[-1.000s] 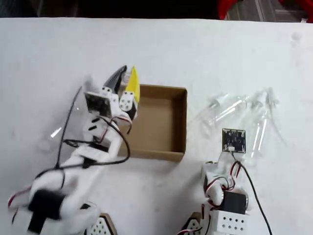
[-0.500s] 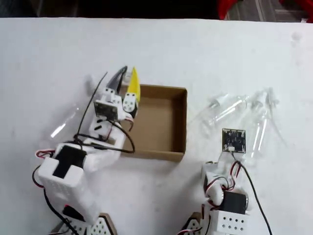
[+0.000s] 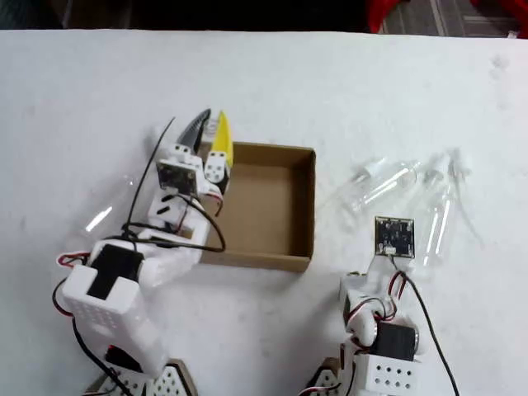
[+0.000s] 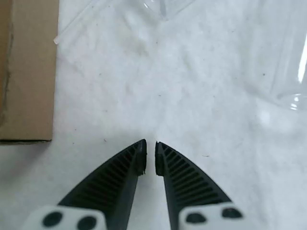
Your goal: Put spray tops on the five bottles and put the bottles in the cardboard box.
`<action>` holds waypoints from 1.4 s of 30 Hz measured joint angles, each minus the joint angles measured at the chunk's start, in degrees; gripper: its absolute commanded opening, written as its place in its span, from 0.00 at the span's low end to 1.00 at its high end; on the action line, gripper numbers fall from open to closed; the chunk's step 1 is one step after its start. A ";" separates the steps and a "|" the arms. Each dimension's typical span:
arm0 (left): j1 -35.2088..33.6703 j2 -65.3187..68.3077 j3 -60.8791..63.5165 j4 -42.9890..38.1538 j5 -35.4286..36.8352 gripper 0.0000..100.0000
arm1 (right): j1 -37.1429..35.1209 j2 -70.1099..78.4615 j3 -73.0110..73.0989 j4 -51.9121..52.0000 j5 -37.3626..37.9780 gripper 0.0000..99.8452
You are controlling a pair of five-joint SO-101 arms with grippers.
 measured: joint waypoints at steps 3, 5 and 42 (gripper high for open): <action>-0.09 0.00 0.00 0.00 0.79 0.11 | 0.00 0.00 0.00 0.00 0.00 0.02; -0.09 -0.09 0.26 0.00 1.14 0.13 | 0.00 0.00 0.00 0.00 0.00 0.02; -4.84 -73.67 -16.79 109.10 4.13 0.13 | 0.00 0.00 0.00 0.00 0.00 0.02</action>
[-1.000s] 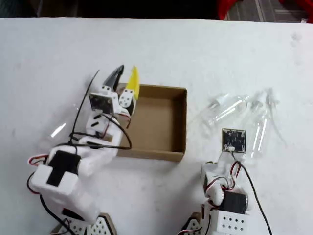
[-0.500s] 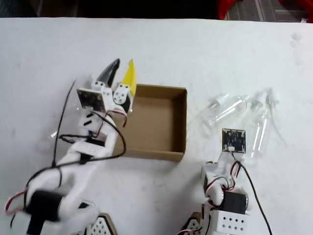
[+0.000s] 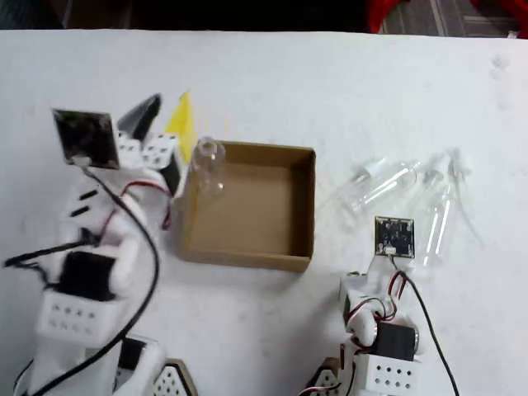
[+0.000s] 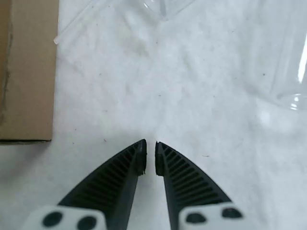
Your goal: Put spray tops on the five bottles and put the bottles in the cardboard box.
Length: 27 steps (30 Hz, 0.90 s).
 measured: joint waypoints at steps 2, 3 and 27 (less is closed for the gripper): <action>-2.64 -0.70 -2.90 6.42 -2.29 0.13 | 0.00 0.00 0.00 0.00 0.00 0.02; -3.43 -0.88 -3.52 8.09 -3.87 0.13 | 0.00 0.00 0.00 0.00 0.00 0.02; -15.56 10.64 -0.97 19.25 -31.65 0.13 | 0.00 0.00 0.00 0.00 0.00 0.02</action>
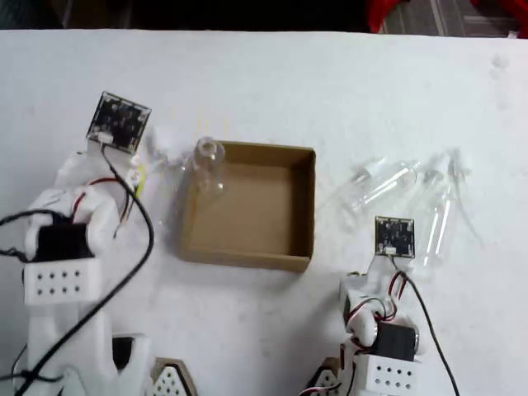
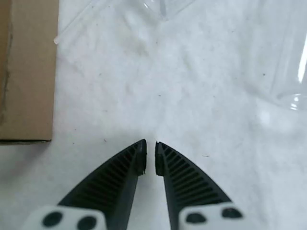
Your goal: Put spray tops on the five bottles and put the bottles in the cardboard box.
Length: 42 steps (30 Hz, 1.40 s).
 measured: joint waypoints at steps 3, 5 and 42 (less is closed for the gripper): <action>0.00 2.02 2.90 0.35 0.00 0.13 | 0.00 0.00 0.00 0.00 0.00 0.02; 0.00 2.20 5.54 -0.09 0.00 0.13 | 0.00 0.00 0.00 0.00 0.00 0.02; -0.62 -21.80 37.36 -22.15 9.49 0.13 | -14.33 0.00 -0.18 -27.60 20.13 0.02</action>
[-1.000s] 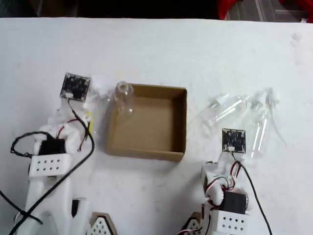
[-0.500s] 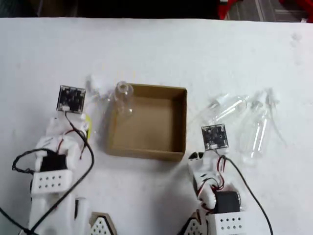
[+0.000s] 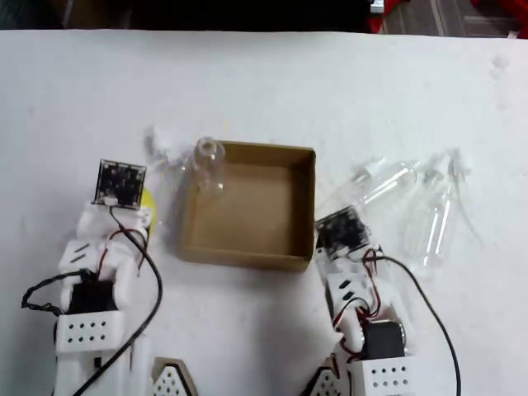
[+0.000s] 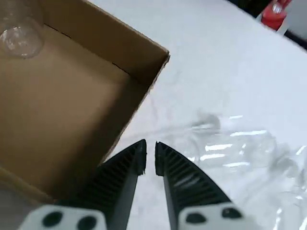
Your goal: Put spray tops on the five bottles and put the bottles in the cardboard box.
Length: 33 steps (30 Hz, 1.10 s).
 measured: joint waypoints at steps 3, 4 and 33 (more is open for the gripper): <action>0.09 0.18 0.00 0.00 0.00 0.13 | 1.76 0.00 0.18 0.00 9.14 0.02; 0.09 0.44 0.00 0.00 0.00 0.13 | 3.52 0.00 0.18 0.44 12.22 0.02; 2.55 43.43 -56.44 44.92 -18.02 0.13 | 9.05 0.00 0.18 6.07 20.75 0.02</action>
